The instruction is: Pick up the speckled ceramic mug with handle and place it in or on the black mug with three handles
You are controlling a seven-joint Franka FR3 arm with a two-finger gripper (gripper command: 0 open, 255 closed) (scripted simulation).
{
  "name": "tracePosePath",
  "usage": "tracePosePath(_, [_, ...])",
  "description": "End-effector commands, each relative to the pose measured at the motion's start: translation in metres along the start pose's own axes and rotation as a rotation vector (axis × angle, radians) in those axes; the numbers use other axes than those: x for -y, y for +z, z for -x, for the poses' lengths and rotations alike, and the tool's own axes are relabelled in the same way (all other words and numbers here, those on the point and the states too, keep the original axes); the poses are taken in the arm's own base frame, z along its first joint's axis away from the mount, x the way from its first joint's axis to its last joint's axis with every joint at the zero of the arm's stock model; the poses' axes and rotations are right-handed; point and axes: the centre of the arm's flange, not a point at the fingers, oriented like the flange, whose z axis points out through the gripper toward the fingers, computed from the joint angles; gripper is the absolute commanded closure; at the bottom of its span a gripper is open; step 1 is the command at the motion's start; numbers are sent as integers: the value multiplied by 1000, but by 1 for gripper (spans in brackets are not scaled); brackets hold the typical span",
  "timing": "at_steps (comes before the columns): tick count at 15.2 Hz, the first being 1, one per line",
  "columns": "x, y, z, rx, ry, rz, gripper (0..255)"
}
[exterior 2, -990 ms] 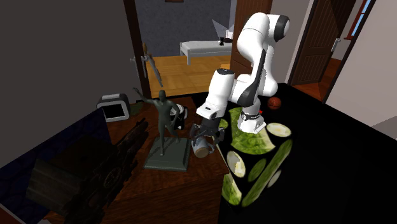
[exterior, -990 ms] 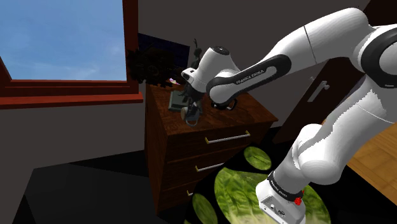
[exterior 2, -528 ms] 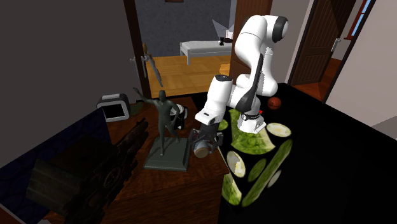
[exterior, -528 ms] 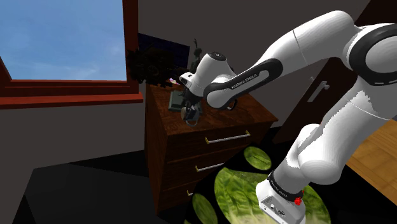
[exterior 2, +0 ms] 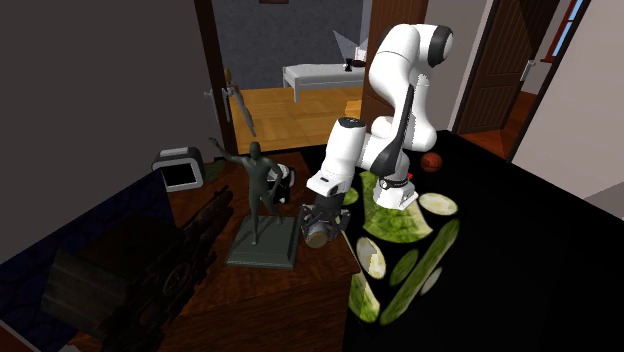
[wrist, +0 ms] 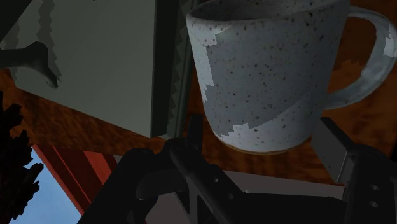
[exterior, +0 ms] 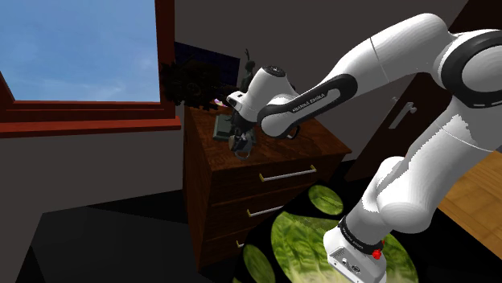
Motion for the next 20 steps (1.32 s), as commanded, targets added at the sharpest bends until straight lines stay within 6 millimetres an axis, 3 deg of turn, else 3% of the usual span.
tracePosePath(1, [0, 0, 0, 1, 0, -1, 255])
tracePosePath(6, [0, 0, 0, 1, 0, -1, 255])
tracePosePath(20, [-19, -70, -11, 1, 0, -1, 255])
